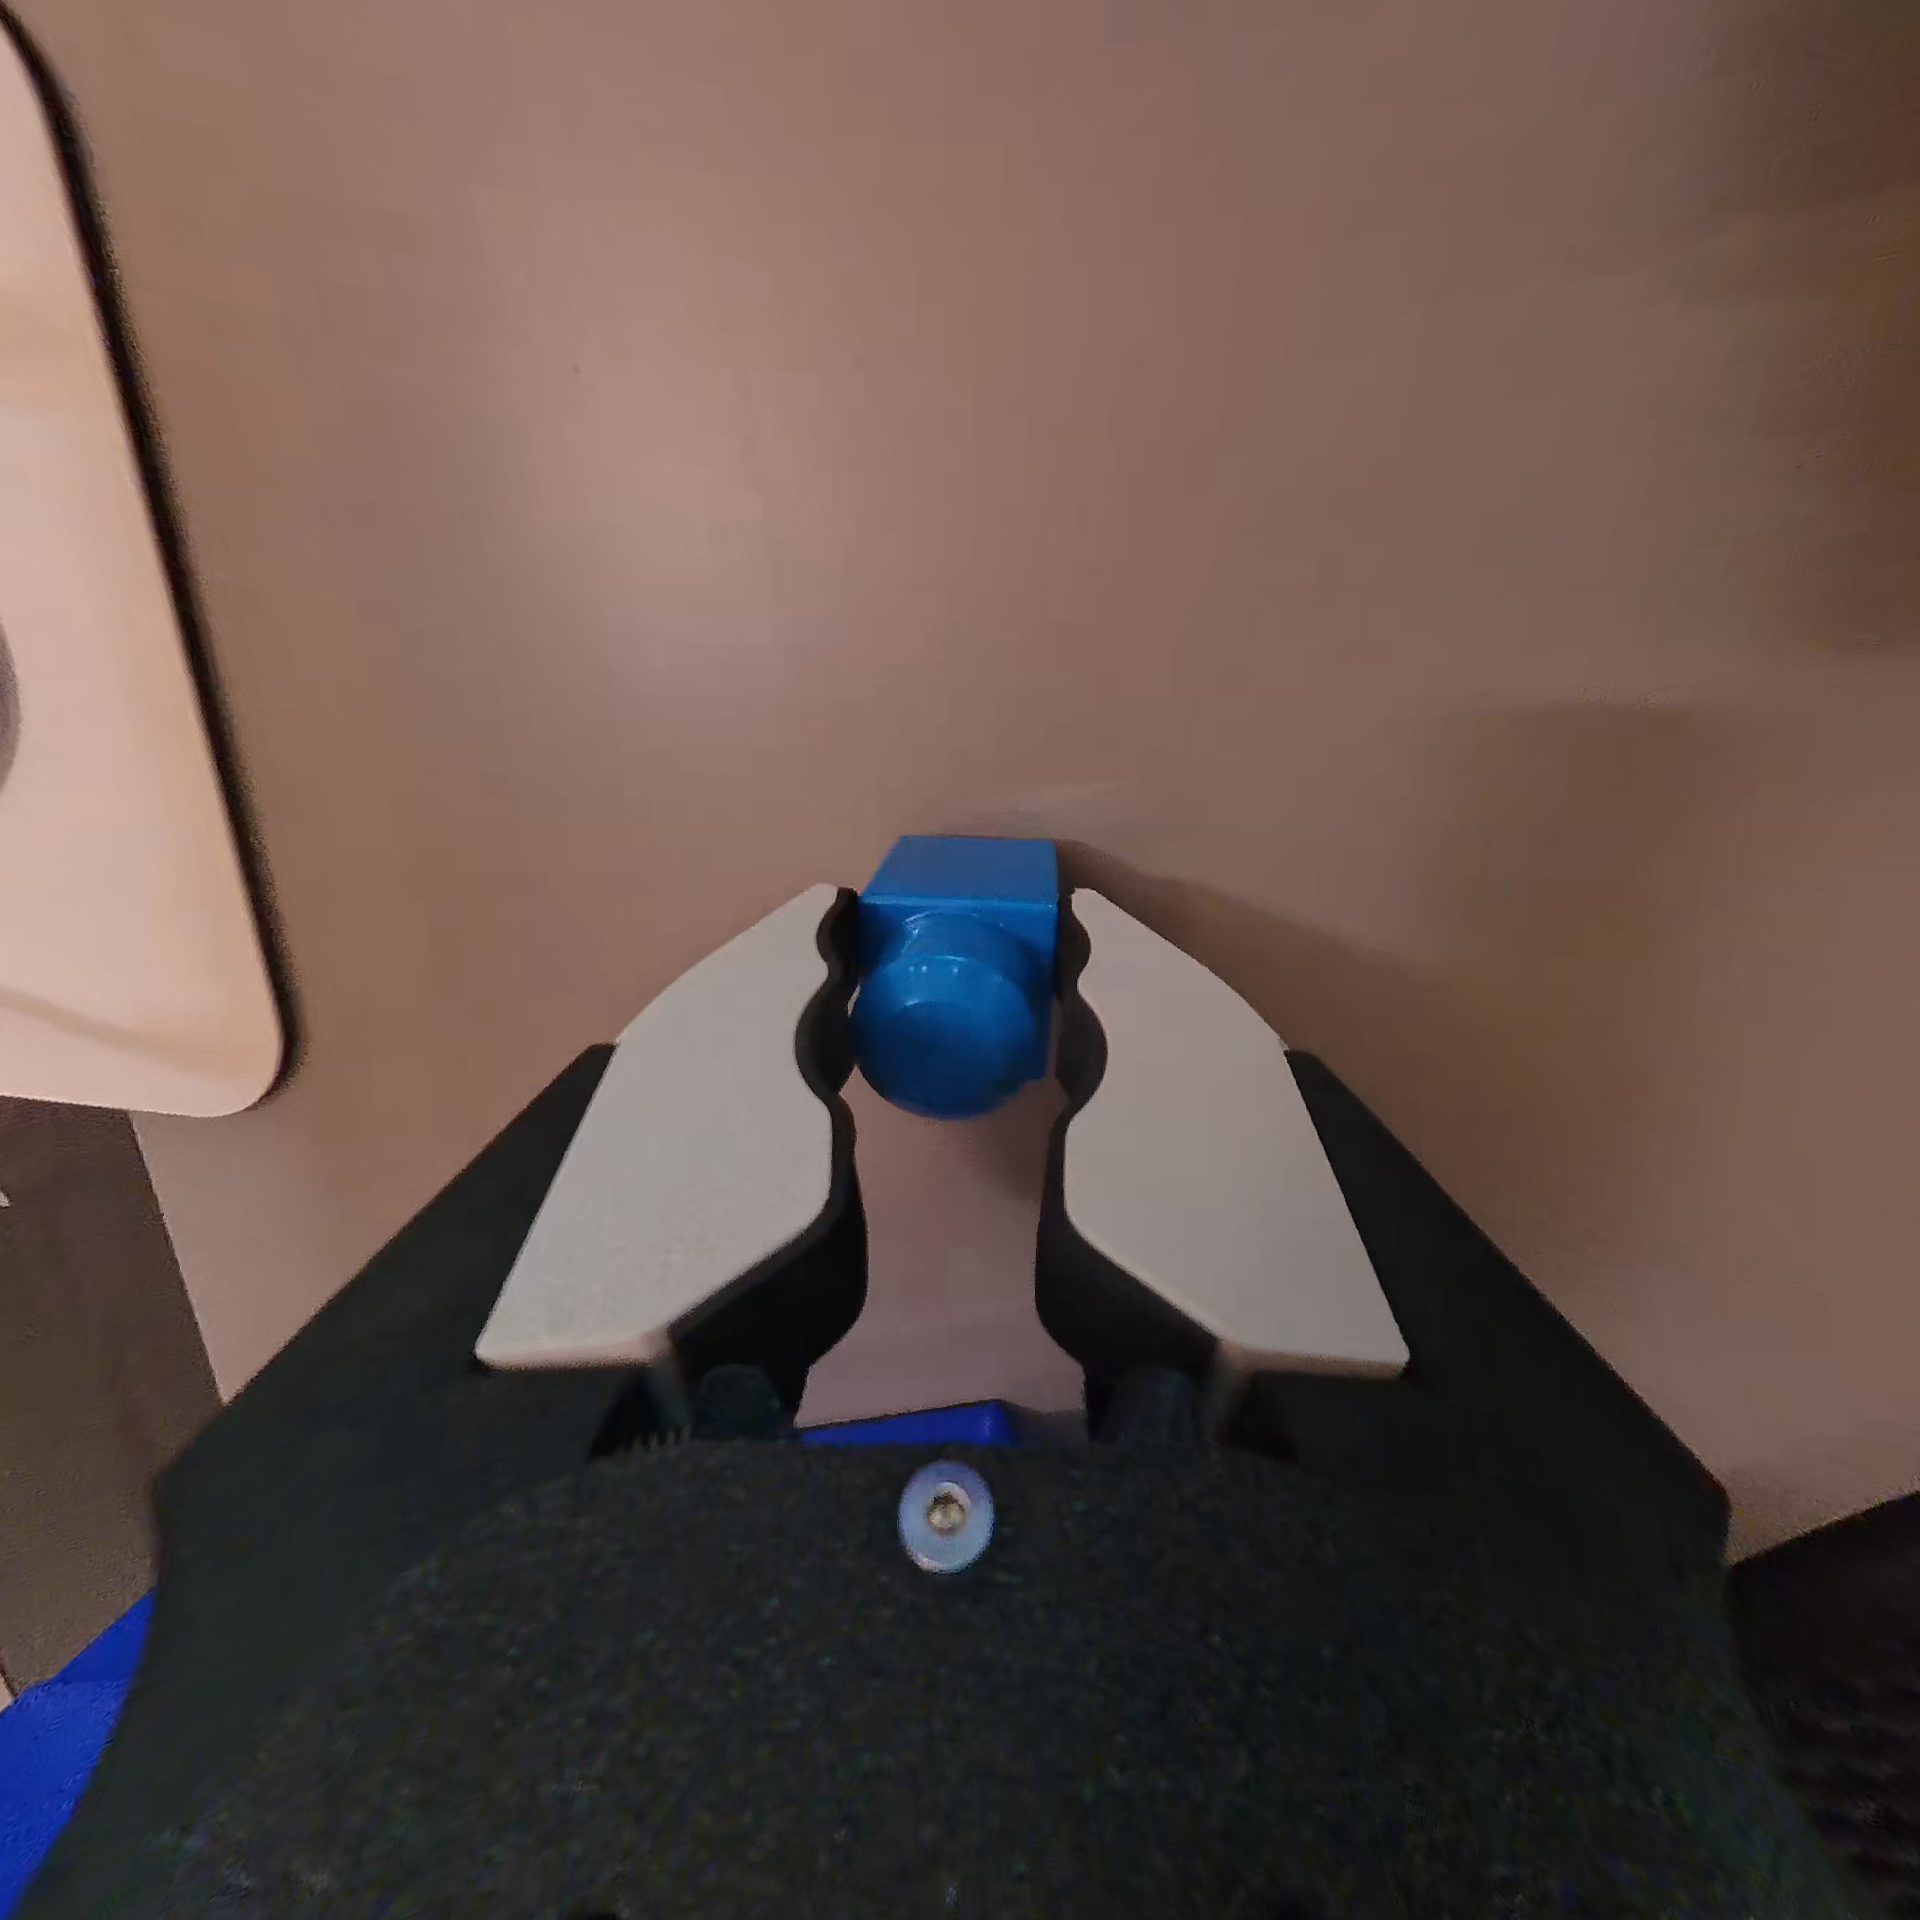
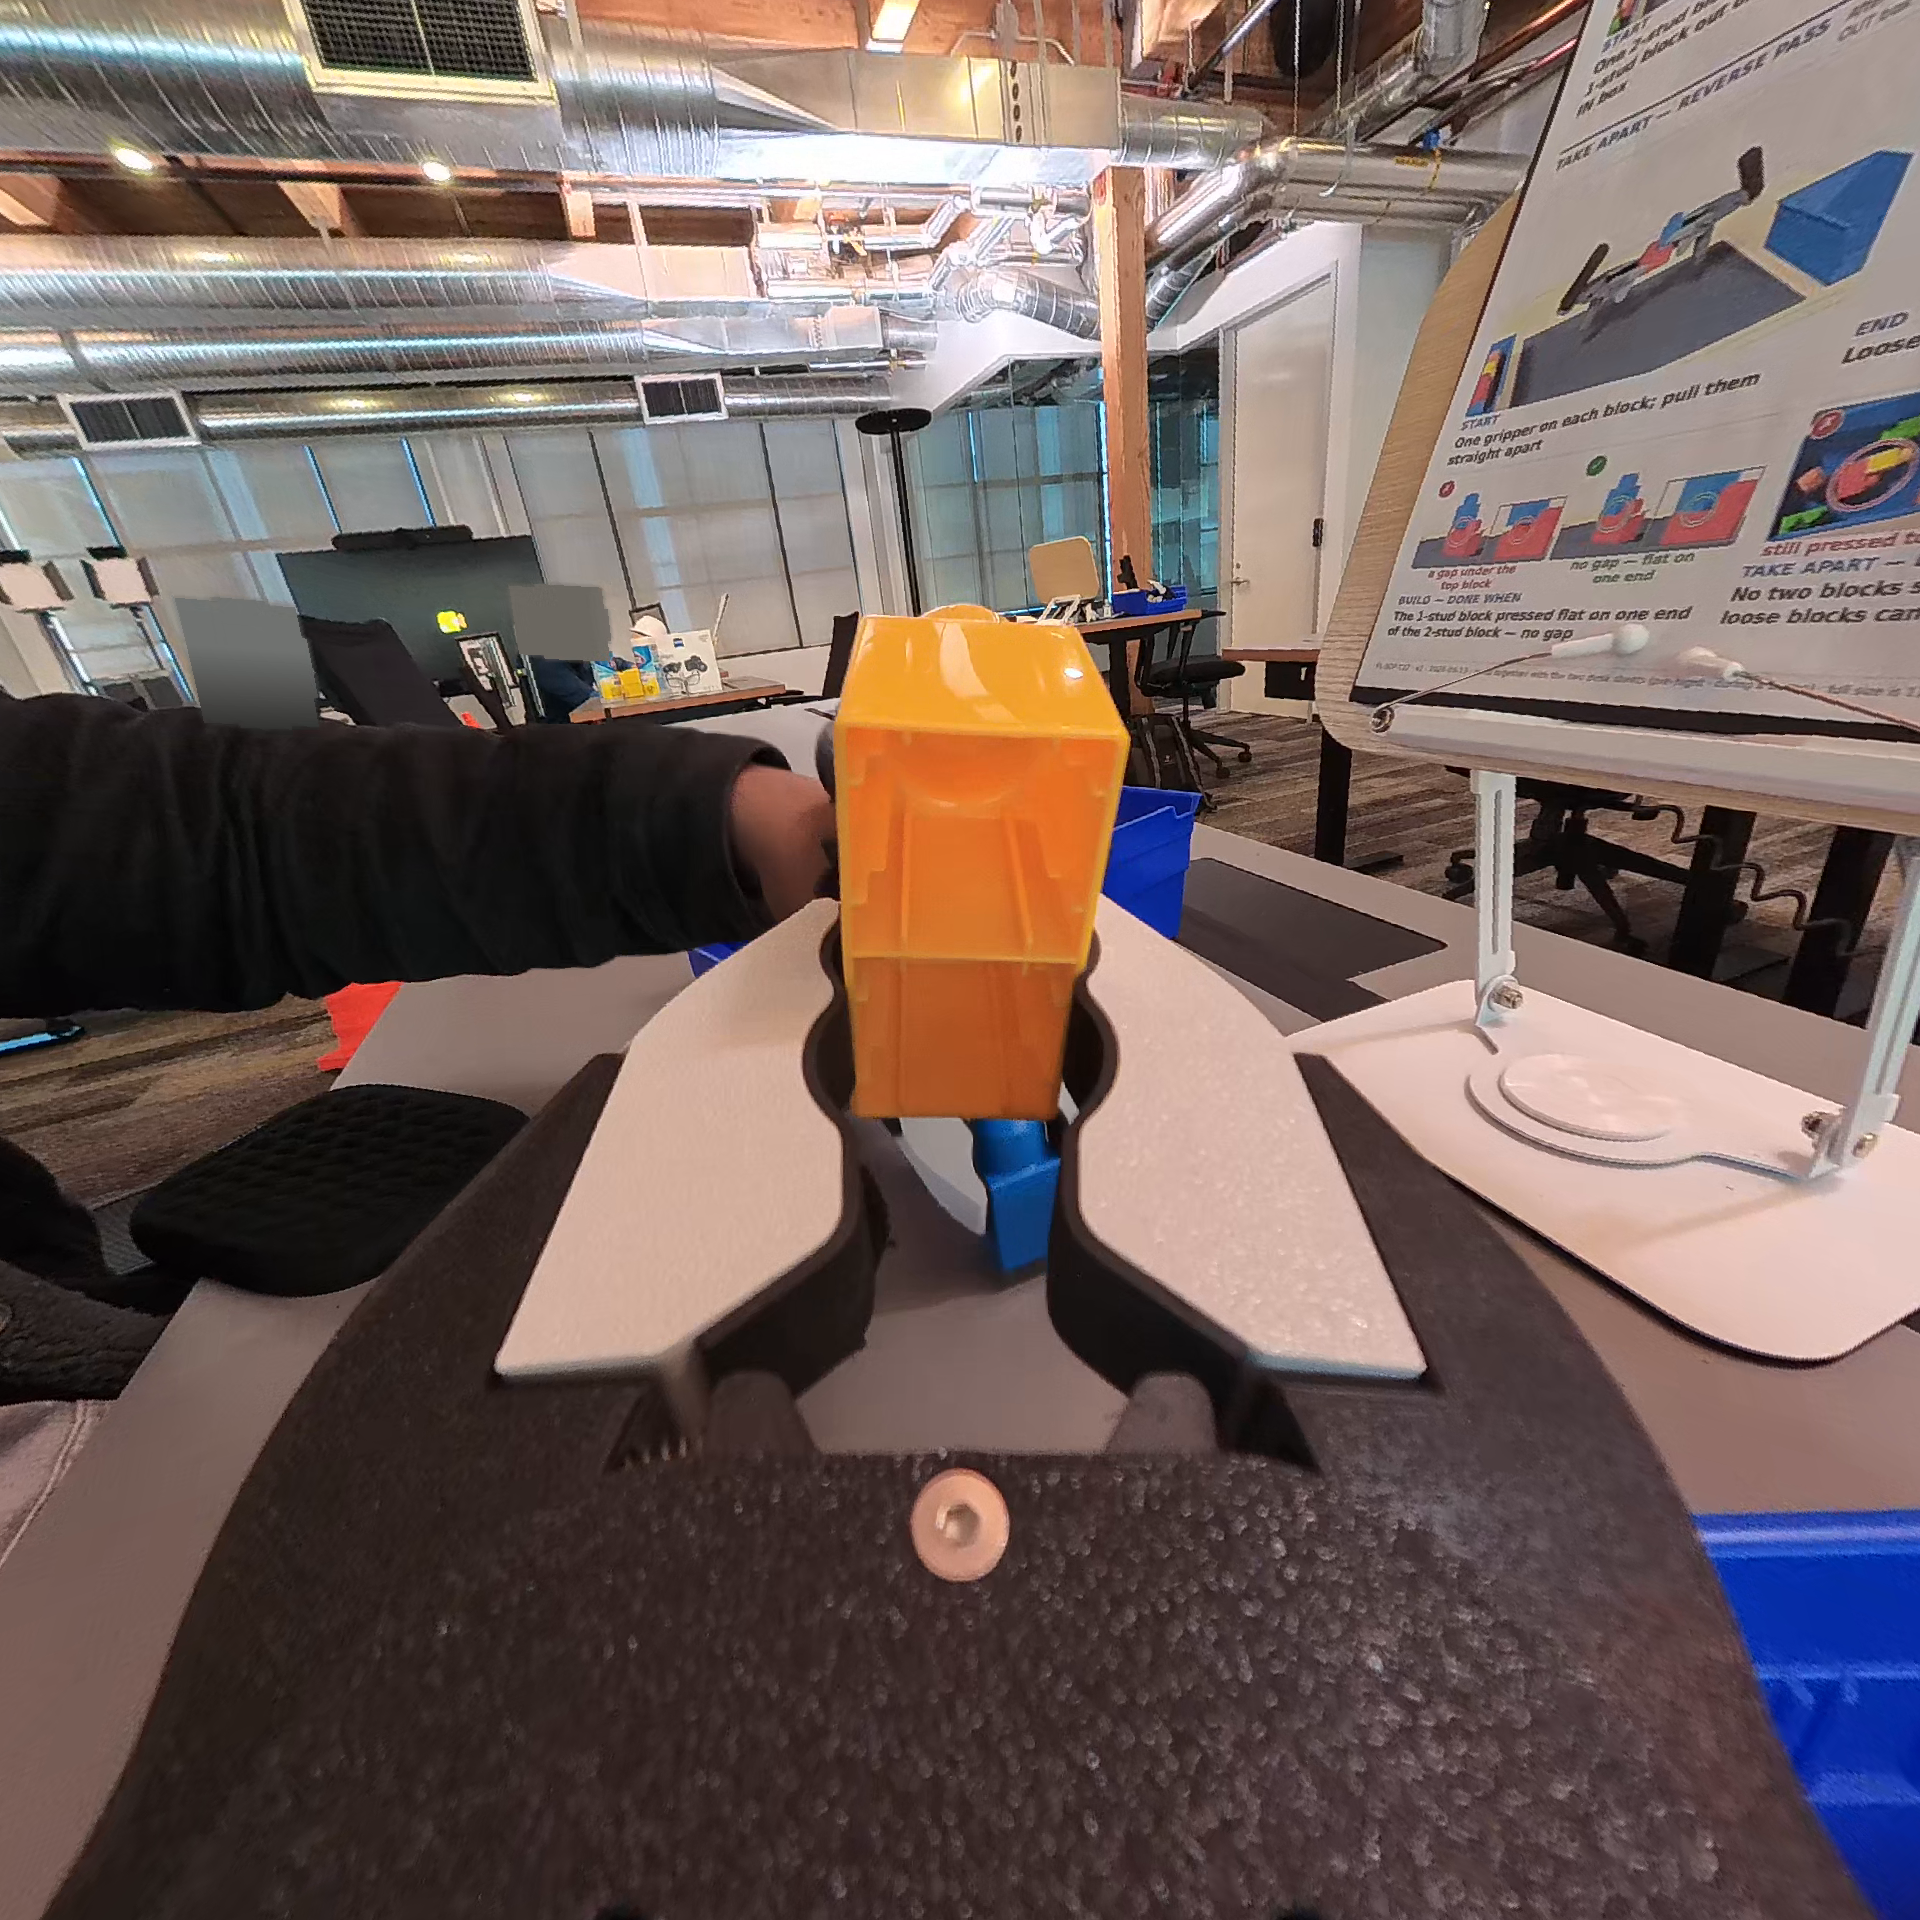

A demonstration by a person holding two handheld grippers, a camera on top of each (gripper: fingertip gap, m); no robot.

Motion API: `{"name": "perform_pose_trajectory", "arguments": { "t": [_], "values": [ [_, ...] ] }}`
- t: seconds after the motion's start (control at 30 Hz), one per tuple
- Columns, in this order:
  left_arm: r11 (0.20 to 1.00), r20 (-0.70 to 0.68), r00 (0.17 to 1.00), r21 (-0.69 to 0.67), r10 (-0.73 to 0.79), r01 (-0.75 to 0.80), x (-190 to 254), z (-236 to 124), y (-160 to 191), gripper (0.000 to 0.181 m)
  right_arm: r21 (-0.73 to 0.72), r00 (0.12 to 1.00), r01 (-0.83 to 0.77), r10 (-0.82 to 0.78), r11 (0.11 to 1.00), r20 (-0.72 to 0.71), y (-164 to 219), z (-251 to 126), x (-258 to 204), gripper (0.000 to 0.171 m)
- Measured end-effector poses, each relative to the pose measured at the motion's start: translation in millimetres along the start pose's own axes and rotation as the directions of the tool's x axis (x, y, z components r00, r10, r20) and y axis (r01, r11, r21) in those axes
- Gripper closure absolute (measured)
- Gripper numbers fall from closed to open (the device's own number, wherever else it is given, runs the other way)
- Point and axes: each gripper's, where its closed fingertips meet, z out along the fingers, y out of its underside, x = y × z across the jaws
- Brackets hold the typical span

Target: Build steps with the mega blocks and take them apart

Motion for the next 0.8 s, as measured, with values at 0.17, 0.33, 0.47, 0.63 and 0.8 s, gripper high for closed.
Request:
{"name": "perform_pose_trajectory", "arguments": {
  "t": [0.17, 0.33, 0.47, 0.63, 0.8],
  "values": [
    [0.975, 0.021, 0.999, 0.219, -0.033, 0.028, 0, -42, -28, 0.145, 0.003, 1.000, -0.001, 0.001, 1.000, 0.000, -1, -1, 0, 0.134],
    [0.834, 0.008, 0.997, 0.549, -0.071, 0.055, 12, -107, -66, 0.145, 0.006, 1.000, -0.006, 0.005, 1.000, 0.009, 0, 0, -1, 0.134],
    [0.632, -0.048, 0.995, 0.769, -0.089, 0.094, 25, -154, -83, 0.145, 0.010, 1.000, -0.011, 0.011, 1.000, 0.022, 0, 1, -4, 0.134],
    [0.269, -0.178, 0.975, 0.940, -0.133, 0.208, 28, -201, -80, 0.145, 0.000, 0.999, -0.012, 0.012, 1.000, 0.052, 2, 2, -9, 0.134],
    [0.080, -0.231, 0.960, 0.966, -0.157, 0.245, 25, -204, -56, 0.145, -0.021, 0.996, -0.016, 0.017, 1.000, 0.083, 7, 4, -14, 0.134]
  ]
}}
